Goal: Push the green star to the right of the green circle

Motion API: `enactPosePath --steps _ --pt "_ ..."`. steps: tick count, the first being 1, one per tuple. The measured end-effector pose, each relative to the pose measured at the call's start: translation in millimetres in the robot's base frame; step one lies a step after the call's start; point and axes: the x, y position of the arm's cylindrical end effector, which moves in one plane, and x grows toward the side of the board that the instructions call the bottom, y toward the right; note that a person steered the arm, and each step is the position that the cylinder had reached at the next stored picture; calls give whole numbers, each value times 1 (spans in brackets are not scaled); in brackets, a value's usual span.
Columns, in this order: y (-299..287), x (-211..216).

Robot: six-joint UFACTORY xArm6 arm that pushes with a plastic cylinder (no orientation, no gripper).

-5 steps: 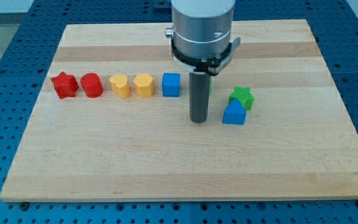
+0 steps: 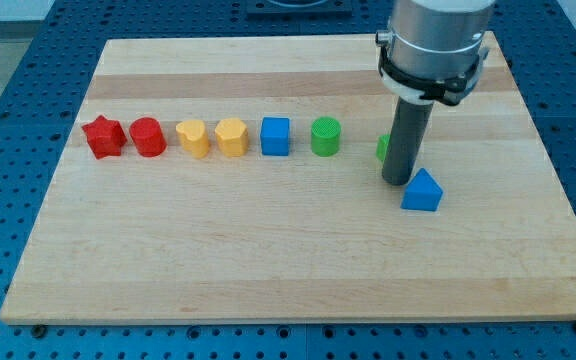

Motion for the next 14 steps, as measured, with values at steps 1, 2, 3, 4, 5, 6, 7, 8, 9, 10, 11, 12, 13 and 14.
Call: enactPosePath --steps 1,2,3,4,5,6,7,8,9,10,11,12,13,14 --pt "0 -13" --pt "0 -20" --pt "0 -22" --pt "9 -22" --pt "33 -22" --pt "62 -22" --pt "70 -32" --pt "70 -46" --pt "69 -48" --pt "61 -48" --pt "45 -48" --pt "33 -48" --pt "28 -48" --pt "25 -48"
